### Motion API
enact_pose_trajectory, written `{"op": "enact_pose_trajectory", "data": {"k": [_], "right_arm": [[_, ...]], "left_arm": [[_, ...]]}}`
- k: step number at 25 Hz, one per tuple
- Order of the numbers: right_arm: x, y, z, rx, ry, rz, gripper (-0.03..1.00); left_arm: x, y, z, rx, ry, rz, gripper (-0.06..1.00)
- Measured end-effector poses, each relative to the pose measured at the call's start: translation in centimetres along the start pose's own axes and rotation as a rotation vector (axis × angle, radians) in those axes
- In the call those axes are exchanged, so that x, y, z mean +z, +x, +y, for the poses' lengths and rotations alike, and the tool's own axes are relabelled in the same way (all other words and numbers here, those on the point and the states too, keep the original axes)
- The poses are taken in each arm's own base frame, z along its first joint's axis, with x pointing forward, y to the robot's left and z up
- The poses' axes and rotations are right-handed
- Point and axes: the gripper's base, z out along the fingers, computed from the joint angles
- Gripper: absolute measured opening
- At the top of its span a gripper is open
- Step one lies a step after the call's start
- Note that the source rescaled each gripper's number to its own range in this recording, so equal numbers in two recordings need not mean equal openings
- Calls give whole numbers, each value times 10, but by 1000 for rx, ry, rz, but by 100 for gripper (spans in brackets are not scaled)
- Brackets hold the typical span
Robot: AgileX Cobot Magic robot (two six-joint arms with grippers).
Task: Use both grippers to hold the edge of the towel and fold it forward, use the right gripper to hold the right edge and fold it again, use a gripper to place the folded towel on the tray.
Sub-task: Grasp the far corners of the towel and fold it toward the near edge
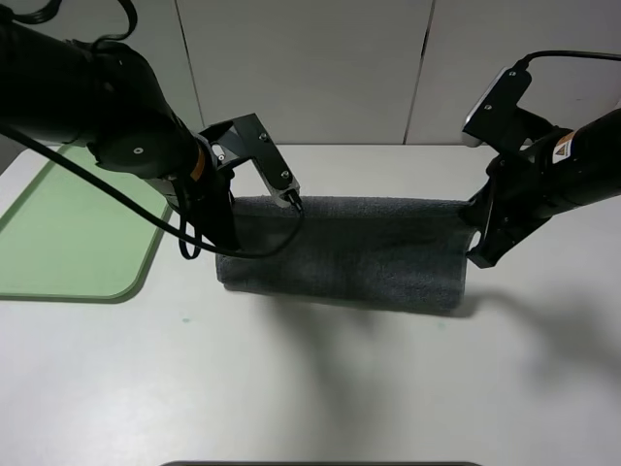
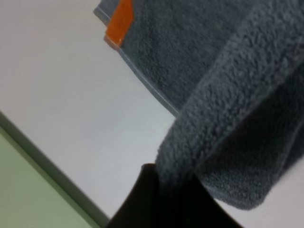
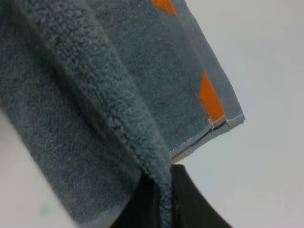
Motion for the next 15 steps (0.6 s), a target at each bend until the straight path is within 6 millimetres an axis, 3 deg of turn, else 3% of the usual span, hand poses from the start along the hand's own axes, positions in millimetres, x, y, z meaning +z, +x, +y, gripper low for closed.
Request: {"op": "enact_pose_trajectory", "data": {"k": [8, 15], "right_arm": [[25, -1, -2, -15, 20, -17, 0], [29, -6, -8, -15, 71, -81, 0]], "left_arm": [[16, -2, 6, 57, -18, -17, 0], [24, -1, 12, 83, -24, -52, 0]]}}
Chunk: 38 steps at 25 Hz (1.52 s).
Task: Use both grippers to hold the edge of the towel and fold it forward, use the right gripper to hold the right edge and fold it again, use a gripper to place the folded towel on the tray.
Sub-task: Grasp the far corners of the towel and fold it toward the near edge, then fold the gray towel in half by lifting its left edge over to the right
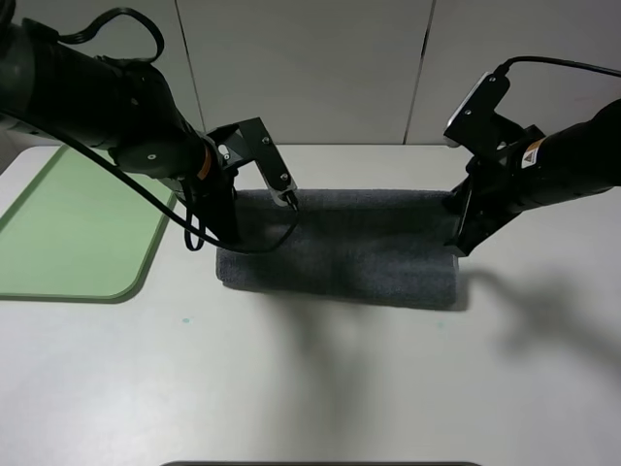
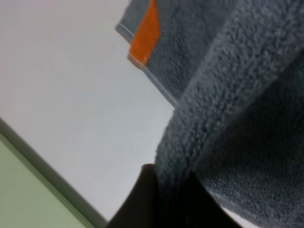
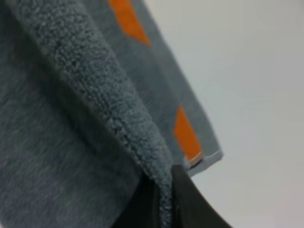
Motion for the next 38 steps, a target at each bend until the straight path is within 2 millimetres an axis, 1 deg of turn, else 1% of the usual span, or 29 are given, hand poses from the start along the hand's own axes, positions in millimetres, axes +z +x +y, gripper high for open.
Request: {"op": "enact_pose_trajectory", "data": {"k": [5, 11, 12, 13, 14, 15, 17, 18, 19, 20, 21, 23, 25, 38], "right_arm": [[0, 0, 0, -4, 4, -5, 0], [0, -1, -1, -4, 6, -9, 0], [0, -1, -1, -4, 6, -9, 1], [0, -1, -1, -4, 6, -9, 5], [0, -1, -1, -4, 6, -9, 11], [0, -1, -1, -4, 6, -9, 24], [0, -1, -1, -6, 9, -12, 57], [0, -2, -1, -6, 13, -18, 74], [0, -2, -2, -6, 19, -27, 85], [0, -3, -2, -6, 25, -36, 91], [0, -4, -3, -6, 29, -42, 94], [0, -4, -3, -6, 30, -43, 98], [0, -4, -3, -6, 31, -44, 99], [0, -4, -3, -5, 31, -44, 100]], "left_arm": [[1, -1, 6, 5, -10, -38, 0], [1, -1, 7, 4, -11, -44, 1], [1, -1, 7, 4, -11, -44, 2], [1, -1, 7, 4, -11, -45, 6], [1, -1, 7, 4, -11, -45, 11], [1, -1, 7, 4, -12, -43, 21], [1, 0, 8, 3, -12, -38, 48], [1, 0, 8, 2, -13, -36, 60], [1, 0, 8, 2, -13, -36, 72], [1, 0, 8, 2, -13, -36, 80], [1, 0, 8, 2, -13, -36, 85], [1, 0, 8, 2, -13, -36, 91], [1, 0, 8, 2, -13, -36, 93], [1, 0, 8, 2, -13, -36, 94]]}}
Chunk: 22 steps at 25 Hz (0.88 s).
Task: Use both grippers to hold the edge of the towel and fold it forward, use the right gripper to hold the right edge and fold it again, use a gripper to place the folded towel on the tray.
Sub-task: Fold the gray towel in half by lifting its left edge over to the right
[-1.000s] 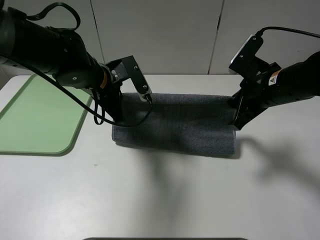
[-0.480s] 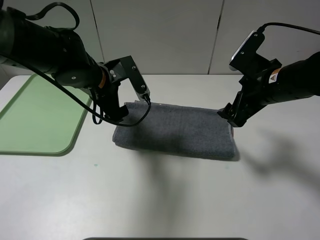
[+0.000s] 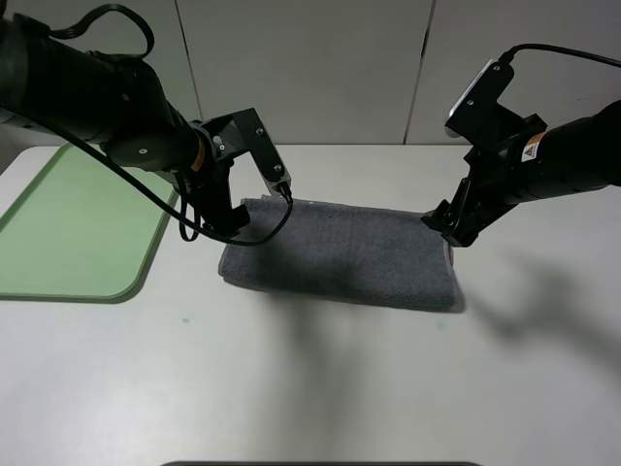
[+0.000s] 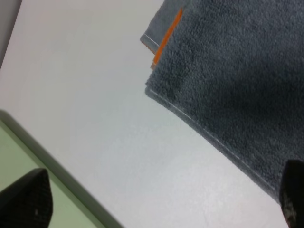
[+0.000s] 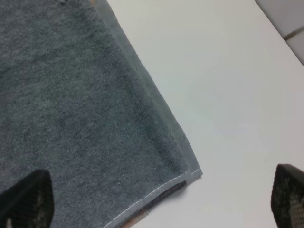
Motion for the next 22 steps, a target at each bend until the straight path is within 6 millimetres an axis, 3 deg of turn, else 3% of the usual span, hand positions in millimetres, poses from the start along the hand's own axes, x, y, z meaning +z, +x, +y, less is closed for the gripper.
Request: {"op": "enact_pose_trajectory", "data": {"k": [12, 22], "right_arm": [[0, 0, 0, 8, 0, 0, 100], [-7, 1, 1, 145, -18, 29, 100]], "left_arm": [[0, 0, 0, 0, 0, 0, 98], [0, 0, 0, -1, 0, 0, 100]]}}
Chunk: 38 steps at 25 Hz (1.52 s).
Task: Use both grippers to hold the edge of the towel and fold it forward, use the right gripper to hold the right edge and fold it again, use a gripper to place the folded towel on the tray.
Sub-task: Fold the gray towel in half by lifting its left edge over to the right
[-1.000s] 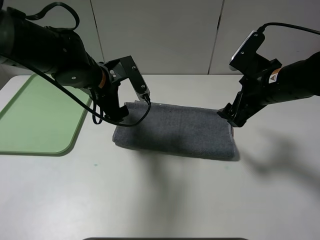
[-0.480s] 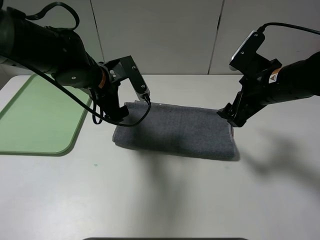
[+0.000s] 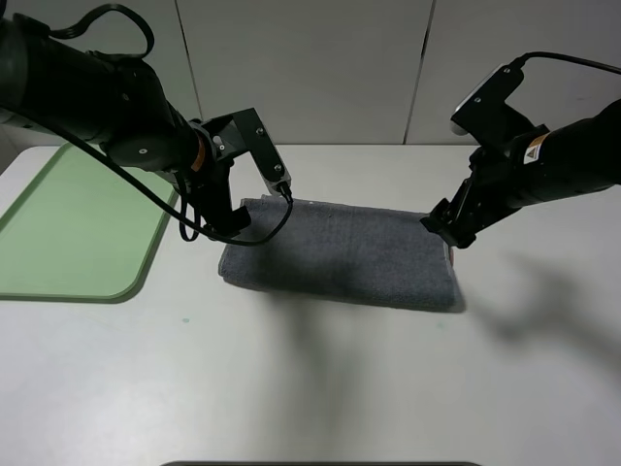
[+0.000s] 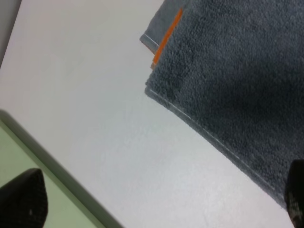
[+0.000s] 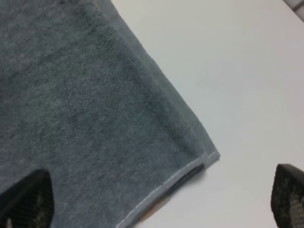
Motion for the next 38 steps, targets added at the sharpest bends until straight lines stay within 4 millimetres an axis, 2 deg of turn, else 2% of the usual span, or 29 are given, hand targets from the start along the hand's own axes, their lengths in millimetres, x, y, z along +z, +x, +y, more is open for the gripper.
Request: {"op": "enact_pose_trajectory", "data": {"k": [7, 12, 15, 20, 24, 30, 35, 38], "right_arm": [[-46, -9, -4, 177, 17, -52, 100], [-95, -13, -6, 267, 45, -150, 100], [-122, -9, -4, 333, 44, -168, 100], [-160, 0, 1, 351, 52, -207, 100], [-180, 17, 10, 363, 59, -268, 100], [-189, 61, 32, 432, 46, -313, 100], [-213, 76, 40, 480, 49, -419, 100], [-219, 88, 47, 481, 33, -379, 100]], "left_arm": [[0, 0, 0, -2, 0, 0, 100], [0, 0, 0, -2, 0, 0, 100], [0, 0, 0, -2, 0, 0, 100], [0, 0, 0, -2, 0, 0, 100], [0, 0, 0, -2, 0, 0, 100], [0, 0, 0, -2, 0, 0, 100], [0, 0, 0, -2, 0, 0, 100], [0, 0, 0, -2, 0, 0, 100]]}}
